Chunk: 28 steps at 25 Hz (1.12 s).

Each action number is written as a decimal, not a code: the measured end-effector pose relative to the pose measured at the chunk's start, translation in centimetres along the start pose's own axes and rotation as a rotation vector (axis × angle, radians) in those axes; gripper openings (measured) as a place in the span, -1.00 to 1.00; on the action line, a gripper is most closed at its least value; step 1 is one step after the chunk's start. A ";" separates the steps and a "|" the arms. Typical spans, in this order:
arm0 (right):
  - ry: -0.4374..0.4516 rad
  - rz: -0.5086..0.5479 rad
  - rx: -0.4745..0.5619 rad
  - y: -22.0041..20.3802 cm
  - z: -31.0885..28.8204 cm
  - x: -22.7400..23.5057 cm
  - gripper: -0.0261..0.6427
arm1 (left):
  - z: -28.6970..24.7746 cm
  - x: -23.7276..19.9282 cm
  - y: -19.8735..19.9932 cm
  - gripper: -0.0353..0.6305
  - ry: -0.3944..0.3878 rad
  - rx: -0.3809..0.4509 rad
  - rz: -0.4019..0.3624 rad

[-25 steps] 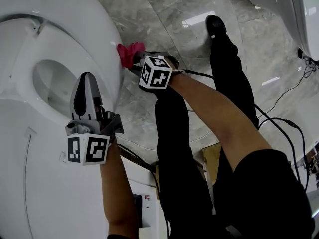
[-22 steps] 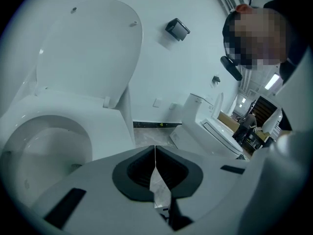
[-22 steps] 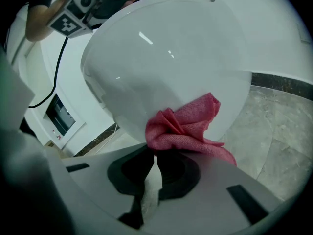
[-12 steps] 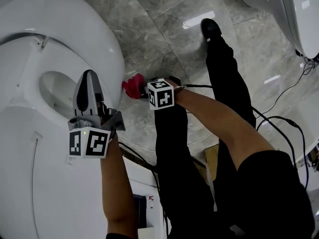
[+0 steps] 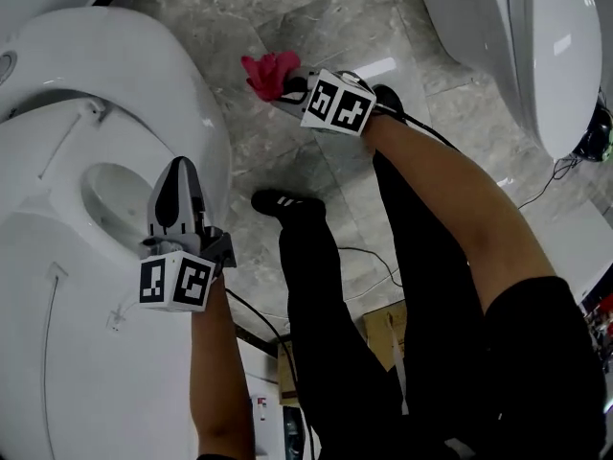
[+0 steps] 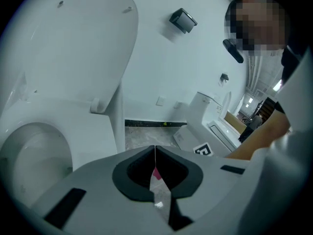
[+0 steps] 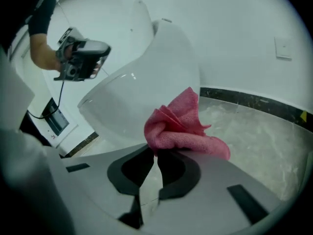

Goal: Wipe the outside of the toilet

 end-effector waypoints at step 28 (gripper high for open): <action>-0.073 0.387 -0.084 10.2 -16.5 11.0 -0.78 | -2.1 -1.9 2.2 -0.84 0.055 0.039 -0.059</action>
Point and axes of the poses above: the fingertips, and each gripper's own axes: z backward along the fingers, x to its right, y out of its top, the point moved 5 cm from there along z, backward along the fingers
